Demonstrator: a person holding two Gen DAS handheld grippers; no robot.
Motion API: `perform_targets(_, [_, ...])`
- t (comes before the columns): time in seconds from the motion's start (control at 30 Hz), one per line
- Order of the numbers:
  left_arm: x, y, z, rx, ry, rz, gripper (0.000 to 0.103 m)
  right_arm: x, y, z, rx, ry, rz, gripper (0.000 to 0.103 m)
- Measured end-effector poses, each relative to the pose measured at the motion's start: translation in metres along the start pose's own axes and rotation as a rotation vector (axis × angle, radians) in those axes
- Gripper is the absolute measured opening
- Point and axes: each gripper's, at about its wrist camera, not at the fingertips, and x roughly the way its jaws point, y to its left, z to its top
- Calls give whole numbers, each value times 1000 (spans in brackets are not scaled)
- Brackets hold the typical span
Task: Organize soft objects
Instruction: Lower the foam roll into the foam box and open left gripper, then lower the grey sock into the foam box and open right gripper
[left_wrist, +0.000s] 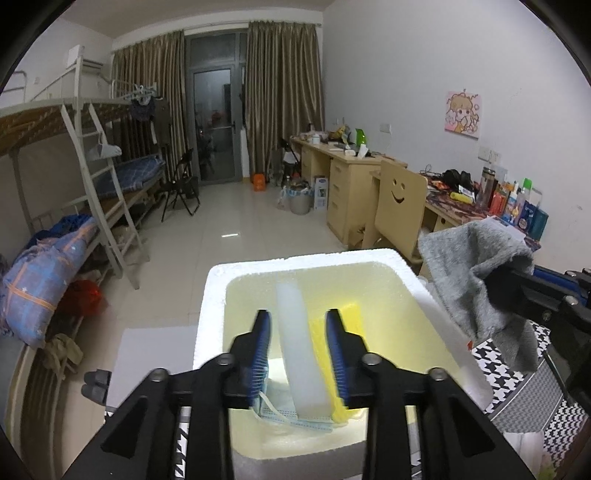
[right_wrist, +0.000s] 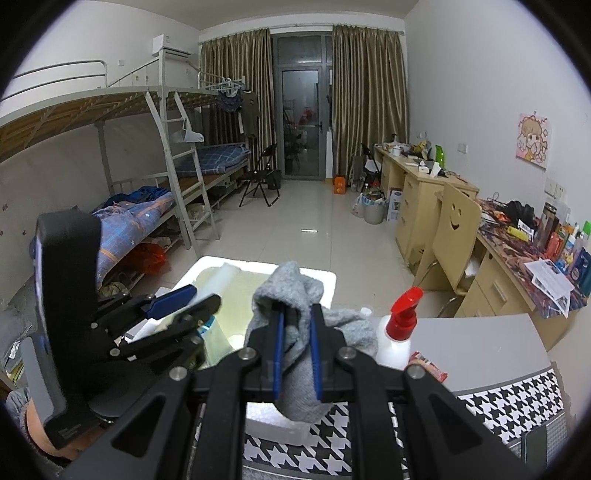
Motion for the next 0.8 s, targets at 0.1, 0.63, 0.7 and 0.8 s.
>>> perform_targets(0.1, [-3, 6, -2, -13, -11, 12, 75, 2, 1, 0, 2, 6, -3, 16])
perform_targets(0.63, [-37, 25, -3, -47, -96, 104, 102, 13, 8, 5, -17, 19, 14, 16])
perform_targets(0.7, [-40, 29, -3, -55, -96, 113, 102, 15, 9, 6, -19, 21, 15, 16])
perform_targets(0.8, [-44, 35, -4, -60, -103, 126, 102, 17, 11, 7, -27, 23, 23, 16])
